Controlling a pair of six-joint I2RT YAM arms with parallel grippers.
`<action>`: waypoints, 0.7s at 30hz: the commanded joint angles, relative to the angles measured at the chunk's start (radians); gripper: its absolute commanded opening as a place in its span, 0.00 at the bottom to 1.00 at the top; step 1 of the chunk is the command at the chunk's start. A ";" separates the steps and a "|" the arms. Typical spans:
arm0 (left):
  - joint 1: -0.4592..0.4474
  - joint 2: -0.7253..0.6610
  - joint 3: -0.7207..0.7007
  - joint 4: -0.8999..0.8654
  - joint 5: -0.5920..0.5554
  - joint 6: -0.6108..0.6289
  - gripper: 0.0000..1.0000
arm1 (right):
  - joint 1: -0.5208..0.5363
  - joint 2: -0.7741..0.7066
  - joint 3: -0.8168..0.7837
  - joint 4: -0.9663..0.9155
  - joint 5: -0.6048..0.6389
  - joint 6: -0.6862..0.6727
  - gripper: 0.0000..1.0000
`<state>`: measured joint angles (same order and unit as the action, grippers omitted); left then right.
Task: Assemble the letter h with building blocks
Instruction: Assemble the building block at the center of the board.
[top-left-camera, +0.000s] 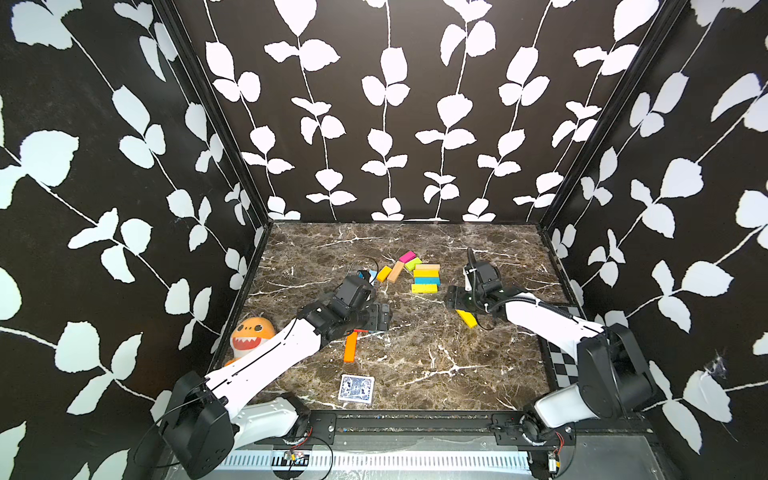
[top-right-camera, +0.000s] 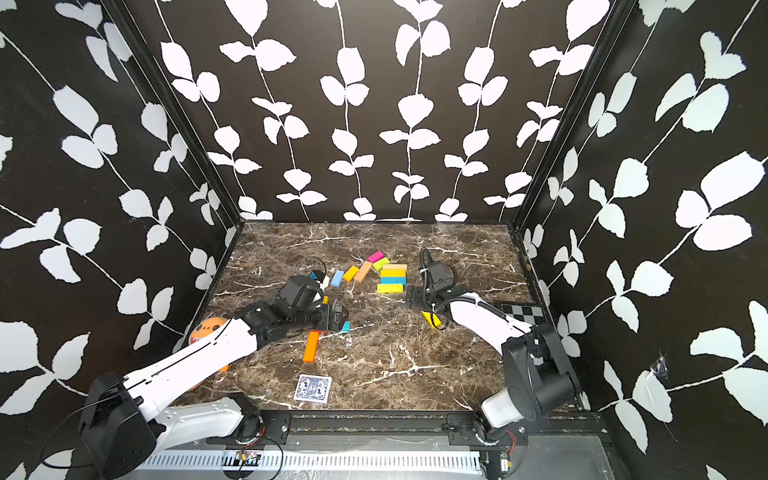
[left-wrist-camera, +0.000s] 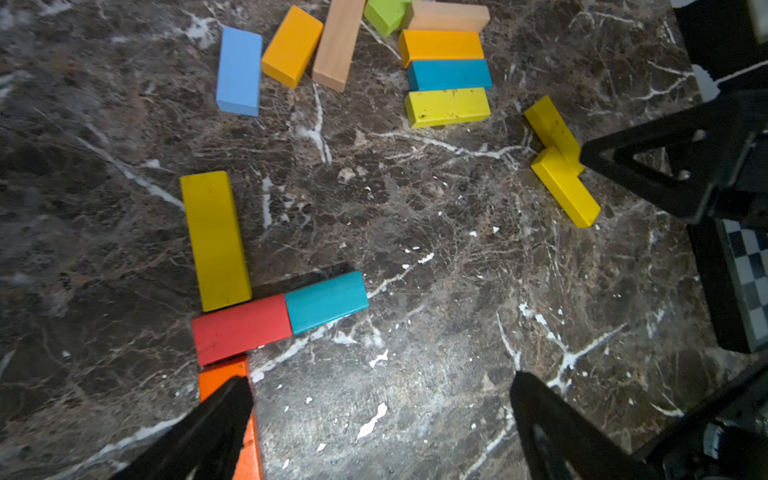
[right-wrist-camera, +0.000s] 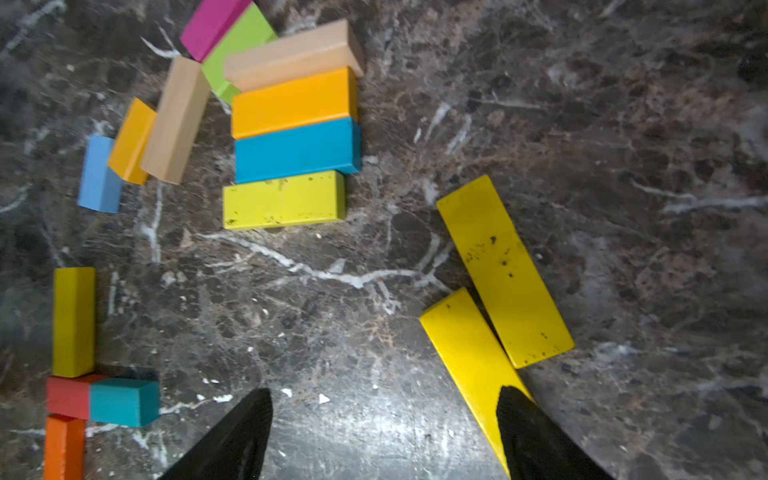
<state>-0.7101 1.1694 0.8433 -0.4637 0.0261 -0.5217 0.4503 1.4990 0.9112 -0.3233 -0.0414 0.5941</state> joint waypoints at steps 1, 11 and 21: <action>0.003 -0.016 -0.031 0.045 0.075 0.021 0.99 | -0.001 0.006 0.000 -0.085 0.040 -0.023 0.85; 0.003 -0.015 -0.070 0.055 0.117 0.041 0.99 | -0.002 0.093 0.038 -0.146 0.095 -0.098 0.85; 0.003 -0.030 -0.090 0.059 0.126 0.046 0.99 | -0.001 0.218 0.097 -0.173 0.125 -0.159 0.80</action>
<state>-0.7101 1.1625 0.7635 -0.4122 0.1421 -0.4950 0.4503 1.6897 0.9764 -0.4644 0.0685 0.4694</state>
